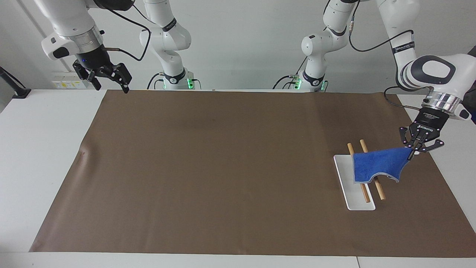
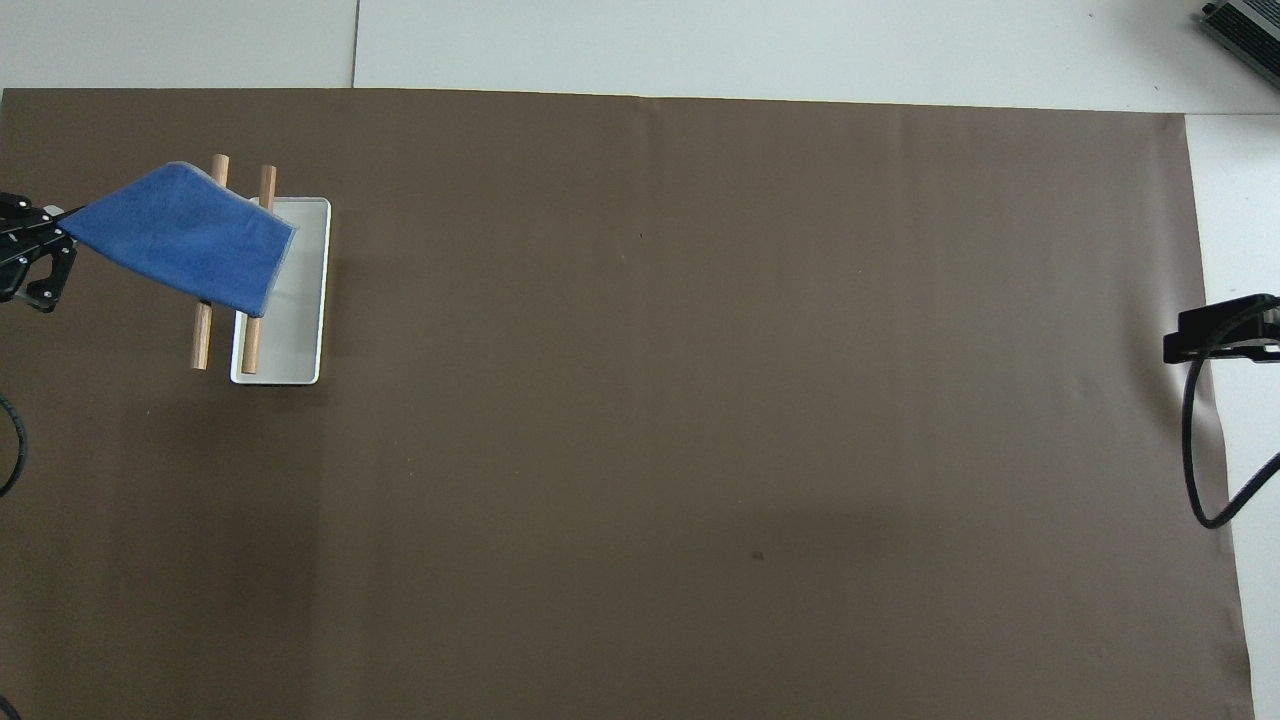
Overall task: Right arm passes towel to left arm to hang
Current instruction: 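Drape the towel over the wooden dowels with the left gripper, then open the left gripper and release the towel on the dowels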
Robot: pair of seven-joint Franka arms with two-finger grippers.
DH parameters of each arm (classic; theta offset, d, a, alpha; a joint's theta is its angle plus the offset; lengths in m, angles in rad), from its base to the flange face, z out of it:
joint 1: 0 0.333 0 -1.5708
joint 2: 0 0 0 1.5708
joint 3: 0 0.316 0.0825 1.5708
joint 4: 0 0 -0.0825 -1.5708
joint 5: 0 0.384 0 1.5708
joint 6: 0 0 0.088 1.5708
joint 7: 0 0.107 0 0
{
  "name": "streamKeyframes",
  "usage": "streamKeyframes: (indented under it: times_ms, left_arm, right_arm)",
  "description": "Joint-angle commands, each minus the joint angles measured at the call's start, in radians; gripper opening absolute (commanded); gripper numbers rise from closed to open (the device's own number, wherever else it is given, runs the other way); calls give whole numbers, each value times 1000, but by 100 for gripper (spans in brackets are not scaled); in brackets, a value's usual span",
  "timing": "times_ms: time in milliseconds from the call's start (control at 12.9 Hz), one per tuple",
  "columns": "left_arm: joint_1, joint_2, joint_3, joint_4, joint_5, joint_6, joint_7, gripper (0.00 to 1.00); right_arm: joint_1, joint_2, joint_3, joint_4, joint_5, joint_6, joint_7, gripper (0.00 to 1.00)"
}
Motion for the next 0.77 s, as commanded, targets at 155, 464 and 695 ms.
streamKeyframes:
  times_ms: [155, 464, 695]
  left_arm:
    - [9, -28, -8, -20, 27, 3, 40, 100]
    - [-3, -61, -9, -17, 107, -6, 40, 100]
    - [-57, -122, -15, -9, 277, -57, 39, 100]
  right_arm:
    - [-8, -31, 1, -39, 19, 15, -28, 100]
    - [-8, -32, 1, -41, 19, 15, -29, 100]
    - [-8, -32, 1, -44, 19, 15, -31, 100]
